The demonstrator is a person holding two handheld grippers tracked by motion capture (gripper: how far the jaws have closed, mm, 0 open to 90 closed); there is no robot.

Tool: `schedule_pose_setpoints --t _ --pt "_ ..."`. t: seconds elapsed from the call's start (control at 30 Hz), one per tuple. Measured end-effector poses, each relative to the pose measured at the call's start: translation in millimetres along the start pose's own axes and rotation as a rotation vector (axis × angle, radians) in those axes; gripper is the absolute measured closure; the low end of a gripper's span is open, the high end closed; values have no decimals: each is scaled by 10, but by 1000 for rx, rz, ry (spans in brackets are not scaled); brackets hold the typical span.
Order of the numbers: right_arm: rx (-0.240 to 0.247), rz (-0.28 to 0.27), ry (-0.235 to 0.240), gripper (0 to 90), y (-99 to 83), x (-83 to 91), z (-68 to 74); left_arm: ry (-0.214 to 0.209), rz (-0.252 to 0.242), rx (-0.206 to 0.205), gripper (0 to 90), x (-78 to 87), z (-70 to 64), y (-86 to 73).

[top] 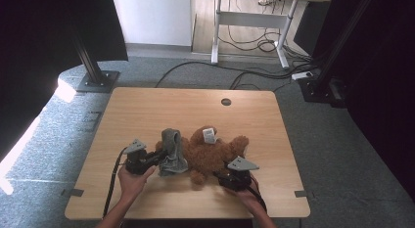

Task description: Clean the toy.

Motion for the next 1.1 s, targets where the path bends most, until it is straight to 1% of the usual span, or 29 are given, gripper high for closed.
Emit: schedule_pose_setpoints --t 0.03,0.1,0.13,0.17,0.2,0.23,0.3,0.33,0.37,0.4,0.43,0.5,0.57,0.6,0.63,0.67,0.7,0.73,0.77,0.8,0.83,0.87,0.9,0.93,0.97,1.0,1.03,1.07,1.1 --pt "-32 -15 20 421 13 33 -8 -2 -2 6 796 2 5 -13" --pt "-103 -71 70 360 61 107 -37 -6 -2 13 796 0 9 -19" --pt "-103 -71 70 360 61 107 -37 -12 -1 18 796 -5 11 -23" --pt "-156 -122 101 320 150 165 -71 -11 -3 17 797 -14 6 -30" --pt "-156 -122 101 320 150 165 -71 -11 -3 17 797 -14 6 -30" --pt "-177 -108 101 275 233 133 -101 -14 -2 20 797 -18 4 -39" --pt "-175 -70 63 249 282 47 -135 -14 2 22 797 -23 8 -48" --pt "-175 -70 63 249 282 47 -135 -14 2 22 797 -23 8 -48" --pt "-194 -56 44 252 307 -49 -190 -10 7 22 797 -35 12 -59" --pt "-194 -56 44 252 307 -49 -190 -10 7 22 797 -35 12 -59" --pt "-198 -50 13 381 309 -113 -237 -9 8 30 797 -45 24 -64" --pt "-167 -46 4 507 295 -147 -229 -20 10 48 796 -51 49 -64" --pt "-122 -46 7 590 272 -145 -205 -29 15 60 796 -44 59 -60" --pt "-122 -46 7 590 272 -145 -205 -29 15 60 796 -44 59 -60" --pt "-87 -59 19 638 225 -135 -175 -52 22 82 794 -10 57 -30" --pt "-87 -59 19 638 225 -135 -175 -52 22 82 792 -10 57 -30" --pt "-54 -68 11 656 174 -118 -147 -87 15 112 791 57 41 57" --pt "-54 -68 11 656 174 -118 -147 -87 15 112 791 57 41 57" --pt "-36 -67 14 663 143 -109 -119 -102 -5 107 790 121 -14 200" --pt "-36 -67 14 663 143 -109 -119 -102 -5 107 790 121 -14 200" --pt "-17 -59 12 667 133 -114 -96 -121 -25 85 790 153 -108 374" --pt "-17 -59 12 667 133 -114 -96 -121 -25 85 790 153 -108 374" --pt "4 -52 3 667 127 -118 -76 -132 -32 56 790 130 -224 540" --pt "4 -52 3 667 127 -118 -76 -132 -32 56 789 130 -224 540" --pt "23 -48 -6 668 116 -119 -63 -139 -31 50 788 94 -281 615" --pt "27 -46 -8 668 110 -115 -59 -144 -25 42 788 46 -327 678" --pt "33 -44 -10 668 102 -111 -59 -134 -5 26 787 -84 -404 772" --pt "33 -44 -10 668 102 -111 -59 -134 -5 26 786 -84 -404 772" --pt "49 -47 -13 667 91 -106 -62 -106 40 9 785 -241 -433 810"
Point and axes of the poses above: each handheld gripper's, and its own axes: x roughly backward along the jaws, y roughly out of its top, z roughly to its left, the point moved 4 cm from there along -x, roughly forward along the jaws, and after that the axes turned 10 degrees about y, right-handed, at the moved point
